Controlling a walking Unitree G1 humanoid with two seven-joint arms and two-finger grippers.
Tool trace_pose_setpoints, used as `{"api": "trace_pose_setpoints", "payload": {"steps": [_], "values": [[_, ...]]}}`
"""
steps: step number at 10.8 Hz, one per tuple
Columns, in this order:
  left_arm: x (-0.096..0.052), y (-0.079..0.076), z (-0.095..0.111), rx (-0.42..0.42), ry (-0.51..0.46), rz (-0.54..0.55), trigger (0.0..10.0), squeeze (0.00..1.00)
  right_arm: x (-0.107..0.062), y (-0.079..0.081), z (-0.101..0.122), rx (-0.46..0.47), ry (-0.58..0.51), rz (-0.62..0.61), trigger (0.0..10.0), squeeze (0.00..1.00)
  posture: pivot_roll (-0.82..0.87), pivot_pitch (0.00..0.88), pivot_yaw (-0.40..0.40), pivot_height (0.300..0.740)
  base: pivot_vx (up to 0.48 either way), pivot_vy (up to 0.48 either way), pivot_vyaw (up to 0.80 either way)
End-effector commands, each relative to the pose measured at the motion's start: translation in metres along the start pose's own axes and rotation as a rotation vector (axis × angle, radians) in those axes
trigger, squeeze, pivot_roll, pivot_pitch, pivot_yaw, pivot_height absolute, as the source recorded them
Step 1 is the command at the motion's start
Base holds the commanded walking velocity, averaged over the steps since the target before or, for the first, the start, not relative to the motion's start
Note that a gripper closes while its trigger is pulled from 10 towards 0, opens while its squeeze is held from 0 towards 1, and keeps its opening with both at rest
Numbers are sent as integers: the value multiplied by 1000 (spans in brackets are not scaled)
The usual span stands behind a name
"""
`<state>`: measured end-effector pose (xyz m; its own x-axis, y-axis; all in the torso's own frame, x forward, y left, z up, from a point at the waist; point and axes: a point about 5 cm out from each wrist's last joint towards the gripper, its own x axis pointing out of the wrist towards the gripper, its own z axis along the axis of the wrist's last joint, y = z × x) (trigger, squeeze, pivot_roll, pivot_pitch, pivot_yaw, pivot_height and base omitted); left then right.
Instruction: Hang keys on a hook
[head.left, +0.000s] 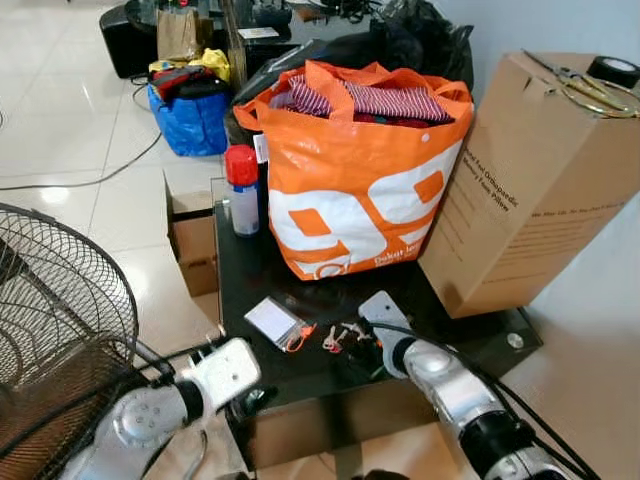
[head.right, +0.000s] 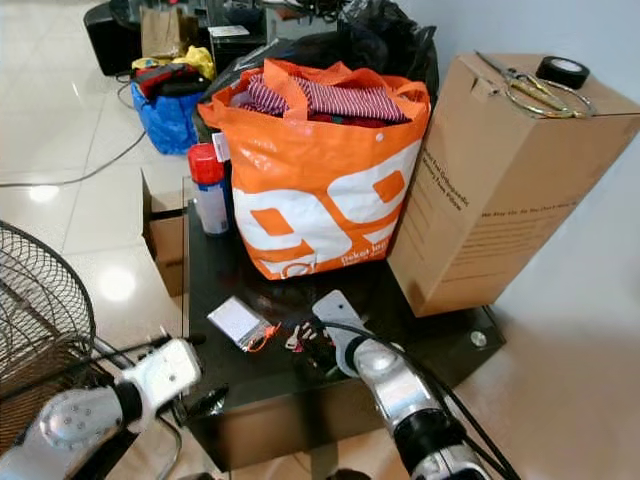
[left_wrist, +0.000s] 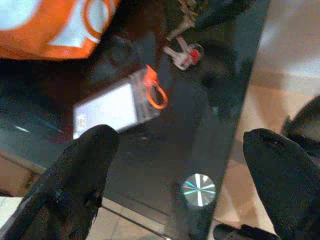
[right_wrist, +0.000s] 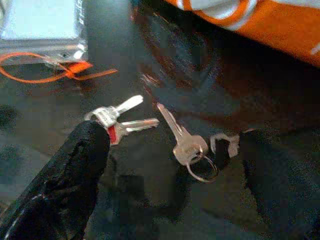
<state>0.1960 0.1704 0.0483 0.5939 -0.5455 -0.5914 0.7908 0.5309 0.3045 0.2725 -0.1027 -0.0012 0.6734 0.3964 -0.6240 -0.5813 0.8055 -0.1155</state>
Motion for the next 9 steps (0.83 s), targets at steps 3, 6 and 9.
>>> {"api": "trace_pose_setpoints", "payload": {"steps": [3, 6, 9], "values": [[3, -8, -5, 5, 10, -22, 10000, 627, 1, 9, 12, 33, -111, 111, 4471, 0, -47, 79, -65, 740, 0, 0, 0], [1, -9, -7, 11, 12, -23, 10000, 631, 5, 26, 12, 85, -119, 206, 9373, 0, -36, 107, -63, 740, 0, 0, 0], [-1, -8, -3, 13, 10, -25, 10000, 631, 10, 26, 4, 98, -65, 151, 8549, 0, -17, 123, -66, 740, 0, 0, 0]]}}
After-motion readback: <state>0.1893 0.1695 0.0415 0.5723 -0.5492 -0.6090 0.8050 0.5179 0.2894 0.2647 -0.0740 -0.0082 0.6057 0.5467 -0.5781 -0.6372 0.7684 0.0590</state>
